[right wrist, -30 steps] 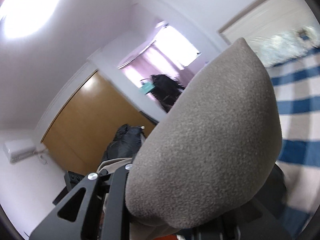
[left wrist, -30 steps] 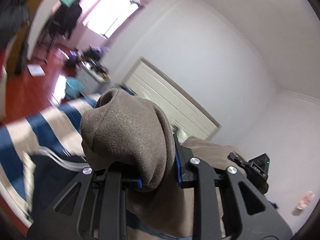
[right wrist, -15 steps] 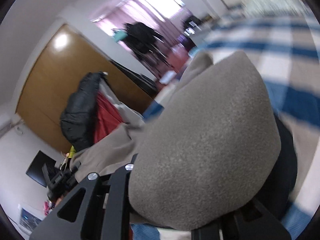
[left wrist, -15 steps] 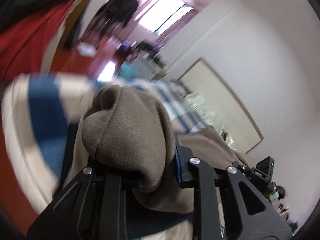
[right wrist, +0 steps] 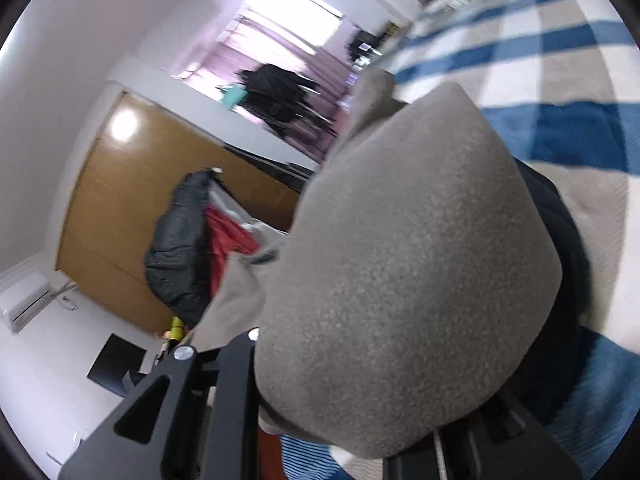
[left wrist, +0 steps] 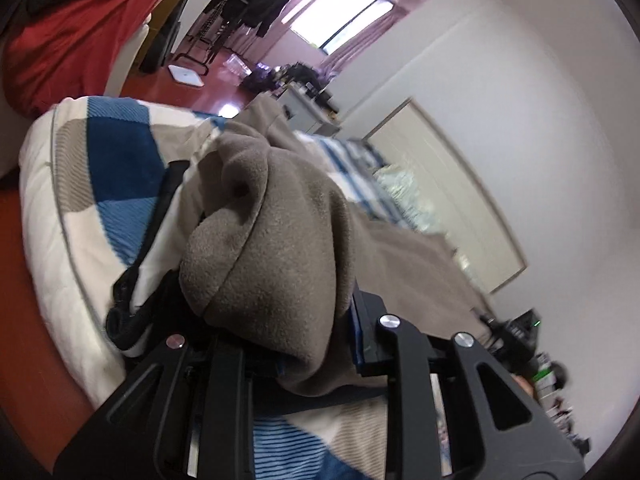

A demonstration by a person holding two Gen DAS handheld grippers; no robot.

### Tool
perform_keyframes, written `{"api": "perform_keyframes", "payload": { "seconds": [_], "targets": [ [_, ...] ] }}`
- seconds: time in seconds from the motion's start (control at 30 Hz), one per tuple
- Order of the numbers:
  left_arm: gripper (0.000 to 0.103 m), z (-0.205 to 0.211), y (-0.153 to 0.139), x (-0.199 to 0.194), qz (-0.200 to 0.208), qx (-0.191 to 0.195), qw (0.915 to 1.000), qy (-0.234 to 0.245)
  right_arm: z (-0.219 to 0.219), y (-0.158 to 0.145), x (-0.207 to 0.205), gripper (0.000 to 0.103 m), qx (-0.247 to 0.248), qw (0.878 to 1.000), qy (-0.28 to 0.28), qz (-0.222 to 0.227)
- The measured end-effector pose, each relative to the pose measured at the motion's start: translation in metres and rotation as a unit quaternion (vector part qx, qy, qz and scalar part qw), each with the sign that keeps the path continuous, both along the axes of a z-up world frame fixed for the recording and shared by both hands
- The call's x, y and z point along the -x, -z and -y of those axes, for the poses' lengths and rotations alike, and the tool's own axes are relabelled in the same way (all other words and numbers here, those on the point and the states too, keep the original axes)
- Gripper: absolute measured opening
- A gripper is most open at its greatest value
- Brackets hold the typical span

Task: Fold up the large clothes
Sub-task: 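Lift the jacket bundle with both tools and carry it across the bed, then lower the jacket bundle onto the bed and open both tools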

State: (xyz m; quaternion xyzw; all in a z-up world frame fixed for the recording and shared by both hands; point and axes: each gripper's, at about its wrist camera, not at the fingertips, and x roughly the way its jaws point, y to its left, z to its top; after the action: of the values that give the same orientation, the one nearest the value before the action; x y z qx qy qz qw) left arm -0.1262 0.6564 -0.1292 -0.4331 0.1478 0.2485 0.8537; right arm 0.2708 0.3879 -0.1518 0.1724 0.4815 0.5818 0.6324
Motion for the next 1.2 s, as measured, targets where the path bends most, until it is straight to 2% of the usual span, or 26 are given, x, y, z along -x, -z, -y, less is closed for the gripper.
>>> {"api": "perform_keyframes", "payload": {
  "seconds": [0.03,0.07,0.13,0.17,0.2,0.23,0.27,0.33,0.4,0.43,0.53,0.63,0.77,0.87,0.93,1.03,1.13,1.2],
  "targets": [
    [0.028,-0.002,0.007,-0.001,-0.017,0.002,0.9999,0.003,-0.001,0.012,-0.003,0.029,0.025,1.000,0.005,-0.006],
    [0.032,-0.003,0.016,-0.003,-0.035,0.002,0.9994,0.006,-0.002,0.027,-0.004,0.041,0.050,0.999,0.005,-0.016],
    [0.055,-0.008,0.033,0.000,-0.051,0.013,0.9986,0.012,-0.007,0.041,-0.005,0.065,0.077,0.997,0.002,-0.030],
    [0.064,-0.006,0.039,0.007,-0.052,0.017,0.9984,0.011,0.001,0.048,-0.004,0.082,0.080,0.996,0.009,-0.043],
    [0.082,-0.005,0.045,0.013,-0.051,0.020,0.9984,0.016,0.010,0.051,-0.004,0.089,0.074,0.996,0.015,-0.049],
    [0.087,-0.004,0.049,0.018,-0.051,0.020,0.9983,0.021,0.017,0.051,-0.003,0.093,0.069,0.996,0.019,-0.053],
    [0.087,-0.002,0.050,0.023,-0.050,0.018,0.9983,0.026,0.028,0.048,-0.002,0.099,0.067,0.996,0.025,-0.054],
    [0.096,0.009,0.049,0.033,-0.073,0.007,0.9968,0.033,0.046,0.038,-0.004,0.099,0.061,0.996,0.038,-0.042],
    [0.096,0.025,0.040,0.044,-0.115,-0.018,0.9930,0.019,0.074,0.024,0.001,0.099,0.057,0.997,0.054,-0.015],
    [0.096,0.032,0.036,0.049,-0.123,-0.030,0.9918,0.013,0.084,0.019,0.004,0.099,0.054,0.997,0.057,-0.001],
    [0.096,0.056,0.009,0.061,-0.109,-0.070,0.9913,0.021,0.101,-0.007,0.032,0.099,0.035,0.997,0.039,0.055],
    [0.096,0.067,-0.016,0.049,-0.095,-0.106,0.9884,0.052,0.090,-0.020,0.062,0.099,0.024,0.997,0.006,0.079],
    [0.096,0.065,-0.043,0.013,-0.061,-0.112,0.9877,0.091,0.049,-0.033,0.091,0.099,0.018,0.993,-0.030,0.112],
    [0.096,0.060,-0.053,-0.021,-0.057,-0.122,0.9842,0.115,0.026,-0.035,0.101,0.099,0.011,0.990,-0.036,0.137],
    [0.096,0.054,-0.051,-0.044,-0.058,-0.132,0.9801,0.136,0.015,-0.033,0.103,0.099,0.004,0.989,-0.040,0.144],
    [0.096,0.044,-0.033,-0.074,-0.091,-0.124,0.9757,0.157,-0.006,-0.019,0.097,0.099,0.020,0.988,-0.035,0.151],
    [0.096,0.030,-0.008,-0.087,-0.121,-0.099,0.9754,0.155,-0.022,0.004,0.079,0.099,0.047,0.991,-0.025,0.119],
    [0.096,0.019,0.007,-0.085,-0.117,-0.075,0.9792,0.148,-0.028,0.022,0.064,0.098,0.052,0.995,-0.023,0.078]
  ]
}}
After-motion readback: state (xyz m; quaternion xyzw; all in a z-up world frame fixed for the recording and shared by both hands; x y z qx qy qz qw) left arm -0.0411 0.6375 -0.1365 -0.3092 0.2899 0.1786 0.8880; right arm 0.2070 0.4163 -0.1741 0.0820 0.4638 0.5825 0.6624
